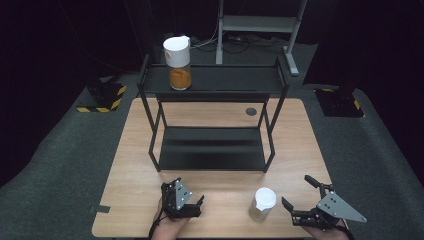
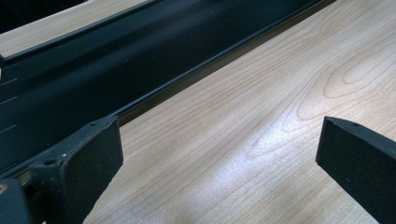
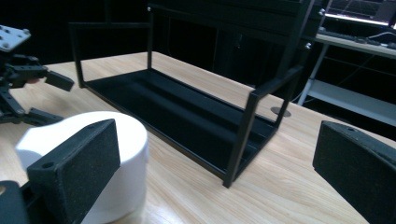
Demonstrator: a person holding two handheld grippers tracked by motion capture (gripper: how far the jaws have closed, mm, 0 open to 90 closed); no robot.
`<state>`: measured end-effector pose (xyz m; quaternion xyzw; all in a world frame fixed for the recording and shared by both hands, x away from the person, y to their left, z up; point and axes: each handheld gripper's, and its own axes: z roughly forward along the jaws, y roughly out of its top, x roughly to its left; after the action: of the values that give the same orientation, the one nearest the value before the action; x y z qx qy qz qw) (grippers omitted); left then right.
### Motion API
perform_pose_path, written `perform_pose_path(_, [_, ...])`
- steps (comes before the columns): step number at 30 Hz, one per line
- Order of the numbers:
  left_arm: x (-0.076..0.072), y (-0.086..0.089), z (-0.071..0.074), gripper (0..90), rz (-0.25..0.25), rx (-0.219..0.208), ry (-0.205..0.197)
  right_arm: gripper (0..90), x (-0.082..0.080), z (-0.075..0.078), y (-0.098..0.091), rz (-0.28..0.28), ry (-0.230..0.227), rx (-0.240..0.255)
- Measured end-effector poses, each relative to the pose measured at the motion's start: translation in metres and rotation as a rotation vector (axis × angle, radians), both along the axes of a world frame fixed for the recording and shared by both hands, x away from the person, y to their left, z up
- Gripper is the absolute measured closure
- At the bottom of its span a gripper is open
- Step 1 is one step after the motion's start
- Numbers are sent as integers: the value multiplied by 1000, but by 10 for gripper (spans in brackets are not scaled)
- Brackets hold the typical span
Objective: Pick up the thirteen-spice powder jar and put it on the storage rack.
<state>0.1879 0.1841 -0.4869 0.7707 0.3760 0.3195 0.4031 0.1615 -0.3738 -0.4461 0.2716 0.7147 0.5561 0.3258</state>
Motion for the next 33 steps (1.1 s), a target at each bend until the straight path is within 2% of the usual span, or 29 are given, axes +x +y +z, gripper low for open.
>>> perform_pose_path(11, [-1,-2,0,9,-13,17,-8,0,-2,1,9,80,19,44])
perform_pose_path(16, [-1,-1,0,9,-16,15,-9,0,0,-3,16,120,26,41])
perform_pose_path(33, [0,0,0,9,-23,12,-7,0,5,-19,33,149,66,41])
